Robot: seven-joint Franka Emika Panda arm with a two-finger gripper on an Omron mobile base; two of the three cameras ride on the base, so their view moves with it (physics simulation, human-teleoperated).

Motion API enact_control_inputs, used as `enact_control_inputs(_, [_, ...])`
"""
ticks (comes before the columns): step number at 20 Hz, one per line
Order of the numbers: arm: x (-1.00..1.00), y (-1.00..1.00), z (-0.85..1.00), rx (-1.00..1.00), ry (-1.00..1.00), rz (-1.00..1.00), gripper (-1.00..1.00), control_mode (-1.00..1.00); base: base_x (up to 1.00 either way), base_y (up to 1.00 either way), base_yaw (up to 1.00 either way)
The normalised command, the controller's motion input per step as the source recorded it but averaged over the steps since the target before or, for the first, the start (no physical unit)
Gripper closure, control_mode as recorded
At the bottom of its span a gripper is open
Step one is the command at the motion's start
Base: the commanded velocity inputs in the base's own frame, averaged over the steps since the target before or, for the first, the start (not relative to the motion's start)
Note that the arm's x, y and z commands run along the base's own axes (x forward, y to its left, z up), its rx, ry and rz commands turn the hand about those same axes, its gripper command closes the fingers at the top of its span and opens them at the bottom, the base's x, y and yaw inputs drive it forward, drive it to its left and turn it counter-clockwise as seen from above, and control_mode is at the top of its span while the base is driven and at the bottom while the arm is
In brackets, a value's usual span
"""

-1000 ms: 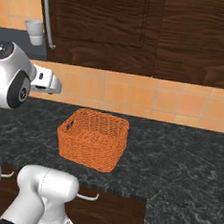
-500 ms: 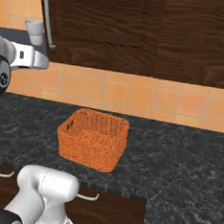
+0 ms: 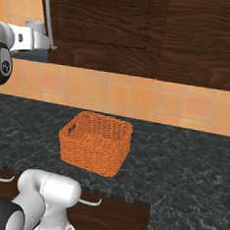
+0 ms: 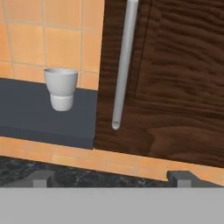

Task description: Open the cabinet, pick up the bread from the cabinet and place it in the basket. Then move the basket to the dining counter.

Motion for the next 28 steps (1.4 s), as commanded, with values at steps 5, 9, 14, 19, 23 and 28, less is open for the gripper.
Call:
enact_control_inputs(5, [0.29, 0.0, 0.42, 0.0, 0.03, 0.0, -1.0, -1.0, 0.0, 0.0, 0.0])
enact_control_inputs(9, [0.6, 0.0, 0.0, 0.0, 0.02, 0.0, -1.0, -1.0, 0.0, 0.0, 0.0])
enact_control_inputs(14, [0.72, 0.0, 0.0, 0.0, 0.1, -0.03, -1.0, -1.0, 0.0, 0.0, 0.0])
enact_control_inputs(19, [0.6, 0.07, -0.03, 0.01, 0.0, -0.03, -1.0, -1.0, 0.0, 0.0, 0.0])
enact_control_inputs(23, [0.28, 0.22, -0.01, 0.01, -0.1, -0.06, -1.0, -1.0, 0.0, 0.0, 0.0])
enact_control_inputs(28, [0.65, 0.05, -0.08, 0.02, -0.08, -0.08, -1.0, -1.0, 0.0, 0.0, 0.0])
